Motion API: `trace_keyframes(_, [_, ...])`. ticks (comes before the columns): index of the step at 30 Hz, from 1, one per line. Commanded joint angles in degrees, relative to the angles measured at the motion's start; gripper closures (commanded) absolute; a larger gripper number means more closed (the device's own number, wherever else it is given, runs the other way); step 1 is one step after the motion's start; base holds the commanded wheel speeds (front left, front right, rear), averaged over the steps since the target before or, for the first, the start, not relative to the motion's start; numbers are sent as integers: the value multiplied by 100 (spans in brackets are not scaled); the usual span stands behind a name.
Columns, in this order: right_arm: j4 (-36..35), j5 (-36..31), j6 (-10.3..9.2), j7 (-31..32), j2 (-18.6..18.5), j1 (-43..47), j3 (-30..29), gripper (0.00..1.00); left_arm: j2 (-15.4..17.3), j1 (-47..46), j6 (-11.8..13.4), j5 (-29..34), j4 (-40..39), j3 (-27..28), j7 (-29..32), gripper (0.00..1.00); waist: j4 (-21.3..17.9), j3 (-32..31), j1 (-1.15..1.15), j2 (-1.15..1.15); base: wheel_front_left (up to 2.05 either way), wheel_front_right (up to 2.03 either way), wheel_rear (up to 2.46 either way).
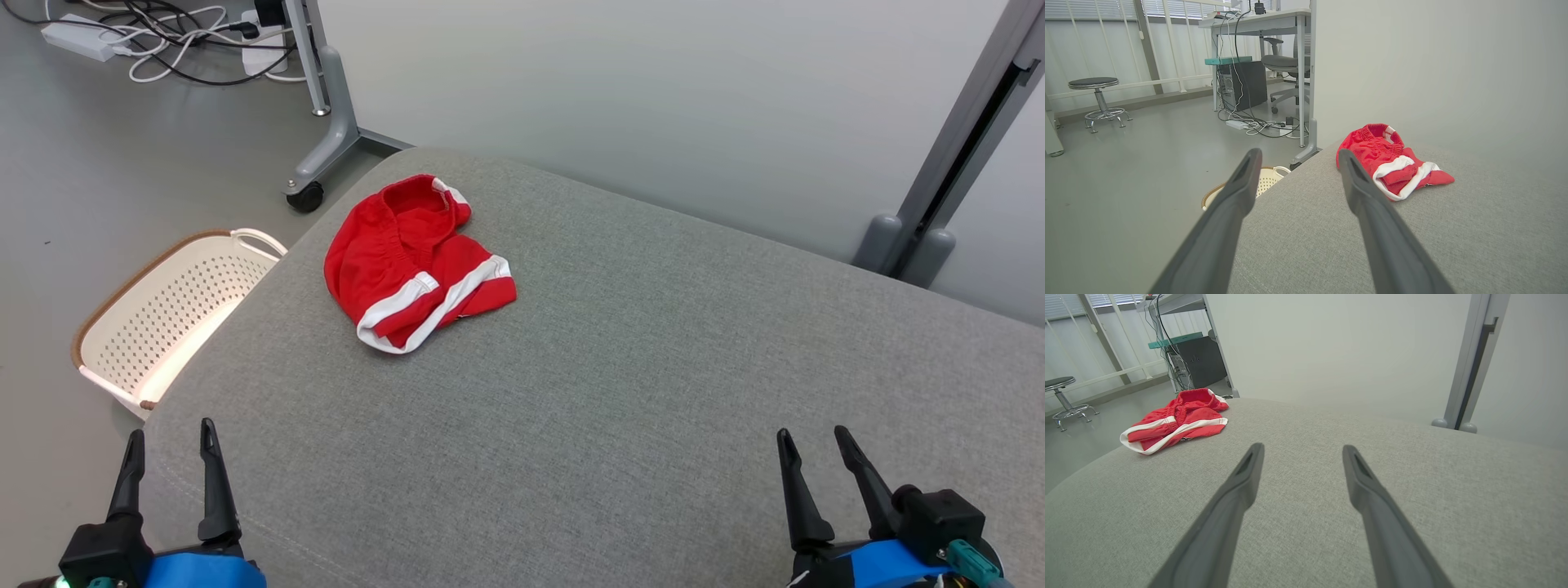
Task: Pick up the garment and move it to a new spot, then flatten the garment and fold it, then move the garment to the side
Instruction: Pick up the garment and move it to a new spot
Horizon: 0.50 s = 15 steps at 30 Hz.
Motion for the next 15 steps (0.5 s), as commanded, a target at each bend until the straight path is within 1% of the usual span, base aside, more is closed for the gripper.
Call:
trace_keyframes(1, [14, 20, 1, -18, -8, -22, 11, 0, 20, 57, 15, -2, -17, 16, -14, 0, -14, 12, 0, -1, 0, 0, 0])
trace_keyframes(4, [15, -25, 1, -18, -9, -76, 23, 0, 4, 1, 42, -19, -9, 40, -15, 0, -84, 61, 0, -1, 0, 0, 0])
trace_keyframes(8, [-33, -116, 1, -18, -10, -133, -17, 0, 6, -222, 17, -48, 13, 78, -14, 0, -243, 163, 0, -1, 0, 0, 0])
trace_keyframes(12, [-151, -281, 1, -18, -17, -257, -52, 0, 82, -549, -17, -98, 68, 162, -14, 0, -503, 370, 0, -1, 0, 0, 0])
trace_keyframes(15, [-274, -376, 1, -6, -89, -375, -95, 0, 189, -950, -41, -150, 164, 248, -14, 0, -745, 598, 0, -1, 0, 0, 0])
